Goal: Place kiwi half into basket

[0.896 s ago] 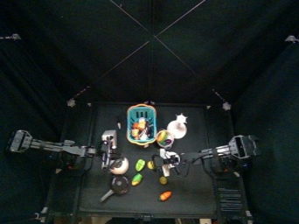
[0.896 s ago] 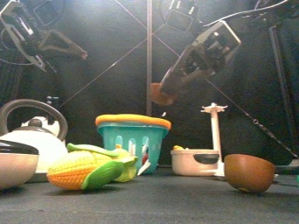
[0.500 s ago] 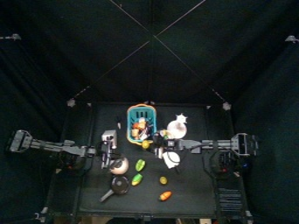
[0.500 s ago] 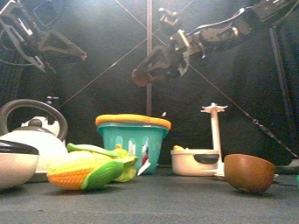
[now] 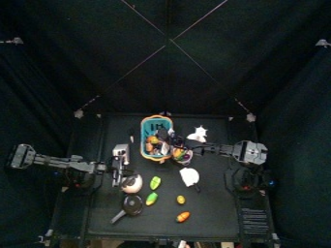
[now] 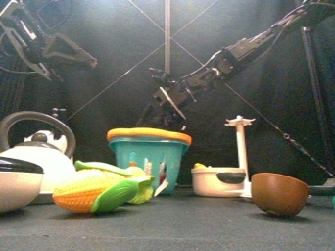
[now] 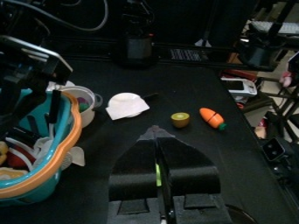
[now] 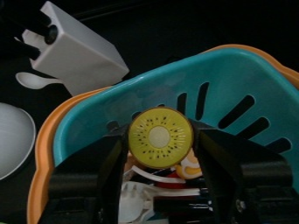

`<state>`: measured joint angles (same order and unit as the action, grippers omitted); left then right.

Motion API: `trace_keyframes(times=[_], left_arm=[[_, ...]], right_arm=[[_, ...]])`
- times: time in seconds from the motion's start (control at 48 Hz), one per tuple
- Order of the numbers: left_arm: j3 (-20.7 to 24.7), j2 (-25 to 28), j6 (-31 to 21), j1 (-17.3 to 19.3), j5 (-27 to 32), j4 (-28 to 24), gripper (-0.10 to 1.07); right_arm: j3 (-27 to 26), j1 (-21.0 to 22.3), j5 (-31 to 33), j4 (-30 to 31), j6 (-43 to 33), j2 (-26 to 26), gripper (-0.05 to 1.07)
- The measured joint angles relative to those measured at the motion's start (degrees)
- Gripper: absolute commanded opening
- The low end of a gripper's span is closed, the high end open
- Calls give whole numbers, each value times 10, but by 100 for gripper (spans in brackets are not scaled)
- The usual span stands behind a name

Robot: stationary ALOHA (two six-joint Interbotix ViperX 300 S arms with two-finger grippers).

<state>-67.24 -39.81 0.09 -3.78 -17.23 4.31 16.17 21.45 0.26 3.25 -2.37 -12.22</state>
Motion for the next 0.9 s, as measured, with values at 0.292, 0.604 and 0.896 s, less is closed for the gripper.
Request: trace_keyframes(times=[0.292,0.604,0.896], left_arm=[[-1,0,0,0,0,0,24],[-1,0,0,0,0,0,25],[-4,-1,-2,0,0,0,24]], right_arm=[[-18,0,48,2,0,-11,98],[-11,-2,61,7,1,-11,98],[8,-9,66,5,0,11,98]])
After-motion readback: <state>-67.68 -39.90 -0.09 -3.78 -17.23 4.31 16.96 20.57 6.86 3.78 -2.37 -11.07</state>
